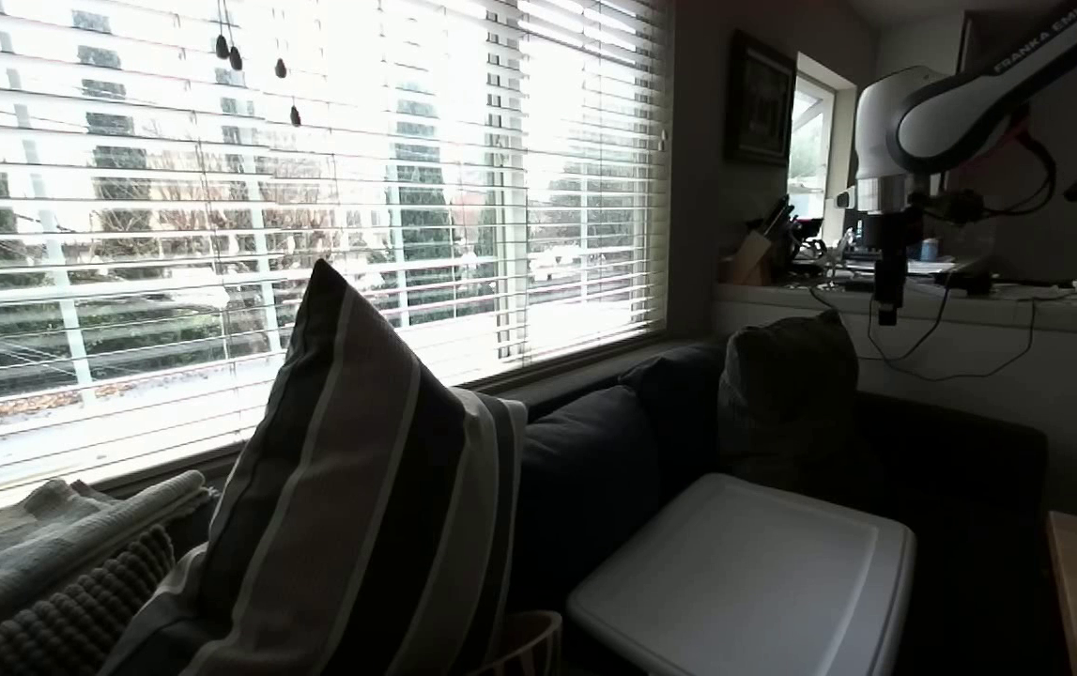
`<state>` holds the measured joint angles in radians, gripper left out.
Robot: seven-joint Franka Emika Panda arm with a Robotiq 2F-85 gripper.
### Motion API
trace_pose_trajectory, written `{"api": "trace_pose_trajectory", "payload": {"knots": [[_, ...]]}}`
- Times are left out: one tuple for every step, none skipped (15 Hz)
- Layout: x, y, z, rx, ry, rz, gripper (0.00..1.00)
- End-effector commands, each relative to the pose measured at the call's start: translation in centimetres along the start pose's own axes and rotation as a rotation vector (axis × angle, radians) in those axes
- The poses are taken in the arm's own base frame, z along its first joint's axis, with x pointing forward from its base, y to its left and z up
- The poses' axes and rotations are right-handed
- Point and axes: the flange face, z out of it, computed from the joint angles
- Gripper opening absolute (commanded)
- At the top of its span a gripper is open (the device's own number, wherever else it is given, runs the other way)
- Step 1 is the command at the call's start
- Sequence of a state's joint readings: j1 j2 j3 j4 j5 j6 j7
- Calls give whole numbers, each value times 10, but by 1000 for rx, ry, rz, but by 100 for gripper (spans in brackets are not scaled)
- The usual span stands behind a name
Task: Pick up the grey pillow on the right and put it on the white lid
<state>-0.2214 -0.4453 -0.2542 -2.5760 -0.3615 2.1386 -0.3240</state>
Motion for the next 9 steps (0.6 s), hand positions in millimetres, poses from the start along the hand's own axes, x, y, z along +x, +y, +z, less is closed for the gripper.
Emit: {"api": "trace_pose_trajectory", "payload": {"knots": [[41, 27, -27, -116, -35, -154, 100], [53, 35, -35, -145, -32, -198, 100], [65, 44, -43, -156, -26, -250, 100], [77, 51, -47, -165, -25, -300, 100], [93, 60, -49, -182, -18, -350, 100], [103, 66, -49, -192, -20, -400, 100], [116, 72, -45, -197, -23, -451, 100], [124, 76, -43, -196, -24, -504, 100], [135, 82, -35, -211, -50, -552, 100]]}}
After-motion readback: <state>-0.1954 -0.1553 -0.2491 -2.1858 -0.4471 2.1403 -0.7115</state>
